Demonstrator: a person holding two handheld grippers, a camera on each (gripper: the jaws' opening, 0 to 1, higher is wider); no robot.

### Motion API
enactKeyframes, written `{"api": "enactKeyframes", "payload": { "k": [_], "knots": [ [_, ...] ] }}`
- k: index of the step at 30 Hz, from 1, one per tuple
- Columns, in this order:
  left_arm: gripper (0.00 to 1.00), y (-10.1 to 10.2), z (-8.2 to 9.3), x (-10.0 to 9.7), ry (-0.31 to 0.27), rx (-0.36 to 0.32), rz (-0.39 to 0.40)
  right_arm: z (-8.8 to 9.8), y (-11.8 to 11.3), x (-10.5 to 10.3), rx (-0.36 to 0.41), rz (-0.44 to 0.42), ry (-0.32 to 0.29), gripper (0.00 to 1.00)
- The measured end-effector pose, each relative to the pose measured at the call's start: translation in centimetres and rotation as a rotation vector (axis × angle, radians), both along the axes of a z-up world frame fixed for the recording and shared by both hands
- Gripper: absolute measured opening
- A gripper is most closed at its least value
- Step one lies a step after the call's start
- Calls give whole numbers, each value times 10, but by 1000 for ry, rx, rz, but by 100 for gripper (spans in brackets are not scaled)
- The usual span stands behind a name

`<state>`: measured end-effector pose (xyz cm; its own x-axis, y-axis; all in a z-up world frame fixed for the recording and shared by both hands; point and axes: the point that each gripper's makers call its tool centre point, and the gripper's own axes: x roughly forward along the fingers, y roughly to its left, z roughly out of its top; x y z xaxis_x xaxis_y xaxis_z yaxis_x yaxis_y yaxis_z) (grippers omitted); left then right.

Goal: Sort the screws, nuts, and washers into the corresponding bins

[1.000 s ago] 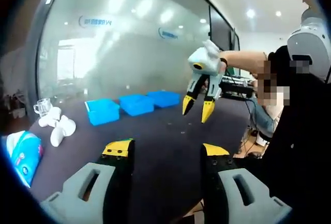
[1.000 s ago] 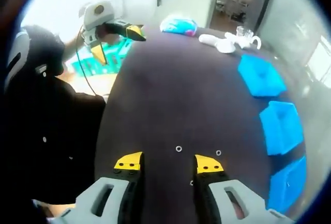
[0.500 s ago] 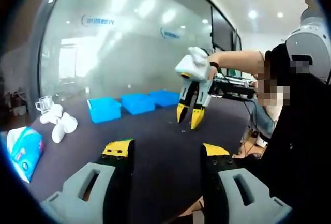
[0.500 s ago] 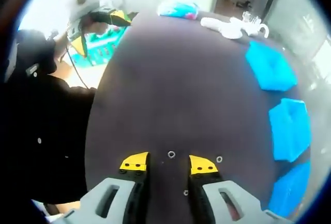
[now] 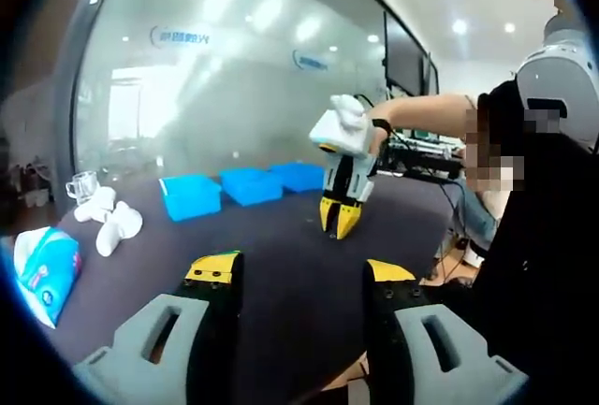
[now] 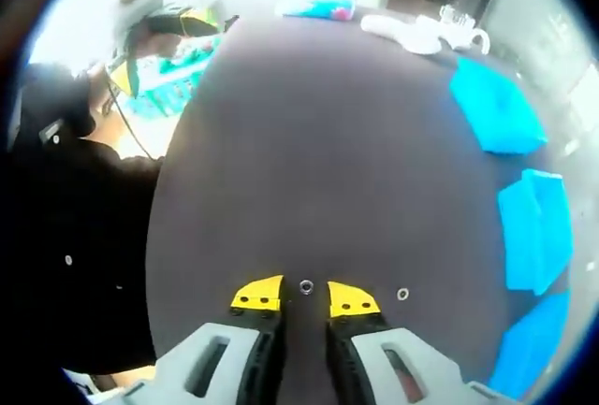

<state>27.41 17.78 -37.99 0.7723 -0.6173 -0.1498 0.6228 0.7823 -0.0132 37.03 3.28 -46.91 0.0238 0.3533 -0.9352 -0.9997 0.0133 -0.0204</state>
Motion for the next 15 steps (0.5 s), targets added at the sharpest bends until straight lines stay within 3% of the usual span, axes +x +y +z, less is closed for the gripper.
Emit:
{"api": "enactKeyframes", "payload": {
  "k": [15],
  "knots": [
    [49, 1, -1, -2, 5, -10, 9, -4, -2, -6, -21, 19, 11, 2]
  ]
}}
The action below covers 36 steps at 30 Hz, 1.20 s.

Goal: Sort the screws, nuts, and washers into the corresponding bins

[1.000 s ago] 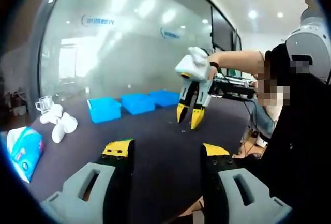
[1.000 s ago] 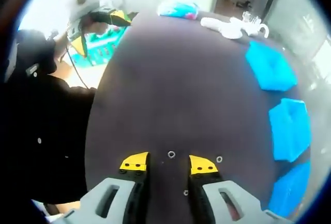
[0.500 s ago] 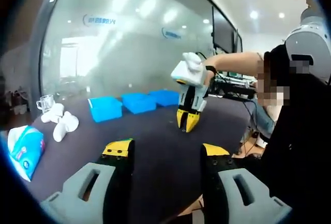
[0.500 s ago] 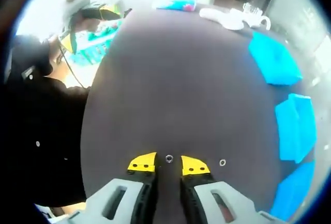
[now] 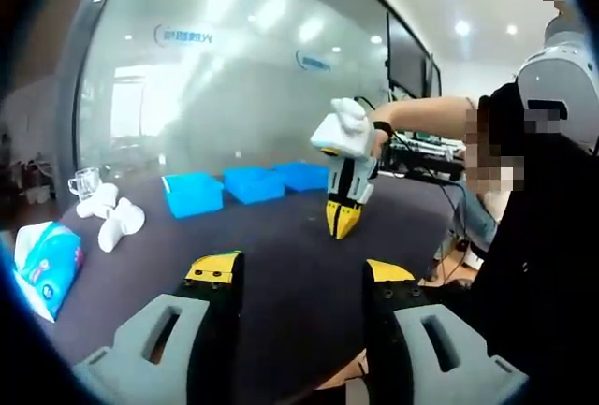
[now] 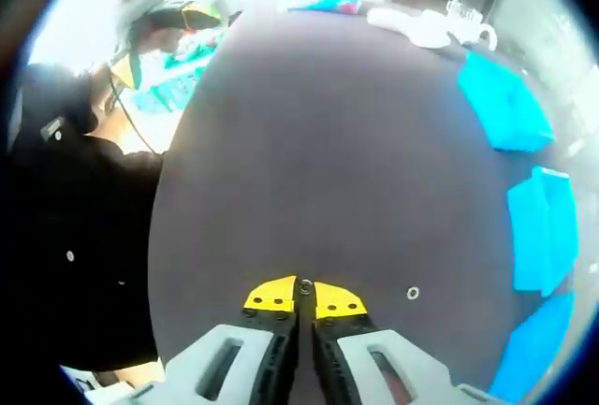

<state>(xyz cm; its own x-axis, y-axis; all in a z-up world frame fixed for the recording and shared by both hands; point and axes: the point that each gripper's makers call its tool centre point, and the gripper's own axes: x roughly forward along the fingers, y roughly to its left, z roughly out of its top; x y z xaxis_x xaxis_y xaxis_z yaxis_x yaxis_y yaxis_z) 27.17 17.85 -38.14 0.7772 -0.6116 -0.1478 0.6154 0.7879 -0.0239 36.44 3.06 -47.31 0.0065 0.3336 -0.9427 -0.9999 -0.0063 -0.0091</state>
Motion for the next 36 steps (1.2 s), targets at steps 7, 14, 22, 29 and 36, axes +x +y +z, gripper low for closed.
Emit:
{"api": "enactKeyframes", "payload": {
  "k": [7, 14, 22, 29, 36],
  "knots": [
    [49, -2, 4, -1, -11, -10, -5, 3, -1, -2, 11, -13, 5, 1],
    [48, -3, 11, 1, -28, -11, -4, 10, -6, -5, 55, -43, 12, 0],
    [48, -6, 16, 3, -37, -13, -6, 27, -14, -2, 123, -90, -2, 0],
    [48, -9, 18, 1, -35, -12, -10, 47, -17, 3, 202, -122, -6, 0],
    [48, -12, 18, 1, -33, -9, -20, 28, -14, -5, 153, -55, -35, 4]
  ]
}}
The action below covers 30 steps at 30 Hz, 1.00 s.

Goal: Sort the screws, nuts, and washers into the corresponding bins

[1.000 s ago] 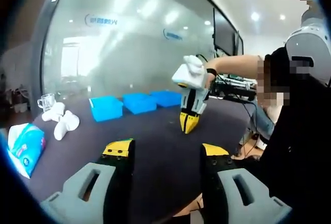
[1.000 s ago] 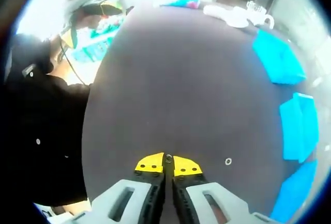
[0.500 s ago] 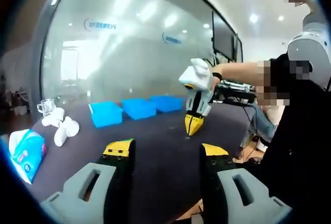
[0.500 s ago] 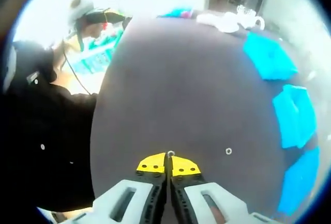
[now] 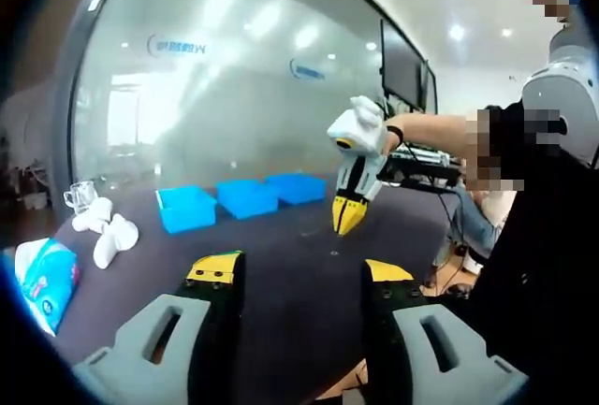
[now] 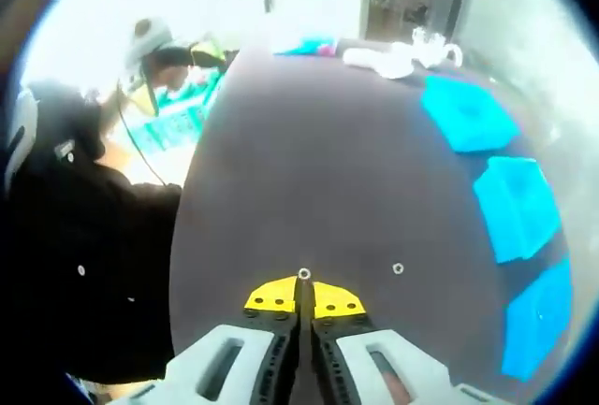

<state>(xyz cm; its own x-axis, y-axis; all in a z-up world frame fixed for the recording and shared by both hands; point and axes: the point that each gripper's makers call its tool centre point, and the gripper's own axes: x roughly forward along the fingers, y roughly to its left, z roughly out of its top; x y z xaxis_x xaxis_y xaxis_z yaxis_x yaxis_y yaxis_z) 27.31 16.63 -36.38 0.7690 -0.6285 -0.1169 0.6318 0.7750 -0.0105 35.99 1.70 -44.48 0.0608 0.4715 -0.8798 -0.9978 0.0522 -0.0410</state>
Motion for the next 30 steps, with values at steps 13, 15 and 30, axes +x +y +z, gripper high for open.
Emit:
{"api": "enactKeyframes", "payload": {
  "k": [13, 15, 30],
  "knots": [
    [48, 0, -5, -2, 14, -7, 2, -20, 10, -5, -121, 127, -17, 11],
    [48, 1, -5, -2, 16, -8, 4, -20, 12, -3, -123, 129, -10, 11],
    [47, 1, -8, 0, 24, -19, 11, -27, 9, 2, -169, 139, 38, 6]
  ]
}}
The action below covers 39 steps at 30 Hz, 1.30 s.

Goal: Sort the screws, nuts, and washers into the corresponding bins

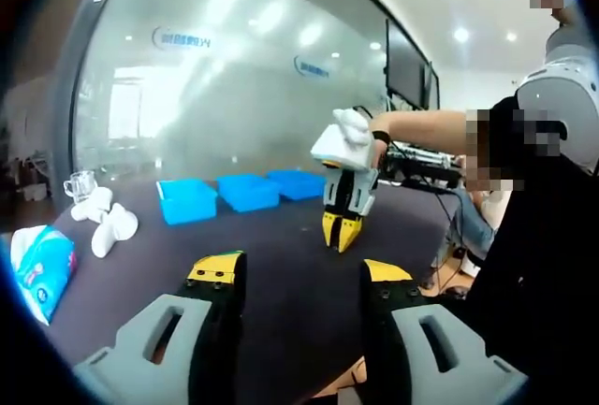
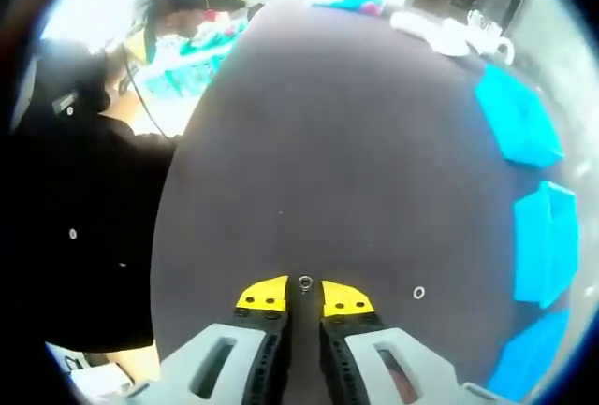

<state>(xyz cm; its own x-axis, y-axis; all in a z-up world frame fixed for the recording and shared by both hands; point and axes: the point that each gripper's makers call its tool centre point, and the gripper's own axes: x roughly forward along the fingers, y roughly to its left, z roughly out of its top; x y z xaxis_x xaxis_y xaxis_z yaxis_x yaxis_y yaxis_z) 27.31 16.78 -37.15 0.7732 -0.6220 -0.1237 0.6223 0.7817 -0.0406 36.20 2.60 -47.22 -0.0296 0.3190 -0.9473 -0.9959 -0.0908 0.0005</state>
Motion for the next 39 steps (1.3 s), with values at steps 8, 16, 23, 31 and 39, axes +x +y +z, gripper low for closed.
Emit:
{"api": "enactKeyframes", "payload": {
  "k": [8, 16, 23, 31, 39],
  "knots": [
    [47, 0, 2, 0, -3, 1, 3, 0, -1, -7, -11, 25, -26, 2],
    [47, 0, 5, -1, -11, -1, 6, 10, -4, -12, 25, 11, -28, 2],
    [47, 1, 9, -2, -18, -8, 10, 35, -7, -12, 154, -57, -41, 2],
    [47, 5, 14, -1, -32, -15, 18, 73, -20, -6, 369, -191, -92, 2],
    [47, 7, 19, 2, -46, -24, 29, 111, -43, 7, 627, -369, -206, 2]
  ]
}}
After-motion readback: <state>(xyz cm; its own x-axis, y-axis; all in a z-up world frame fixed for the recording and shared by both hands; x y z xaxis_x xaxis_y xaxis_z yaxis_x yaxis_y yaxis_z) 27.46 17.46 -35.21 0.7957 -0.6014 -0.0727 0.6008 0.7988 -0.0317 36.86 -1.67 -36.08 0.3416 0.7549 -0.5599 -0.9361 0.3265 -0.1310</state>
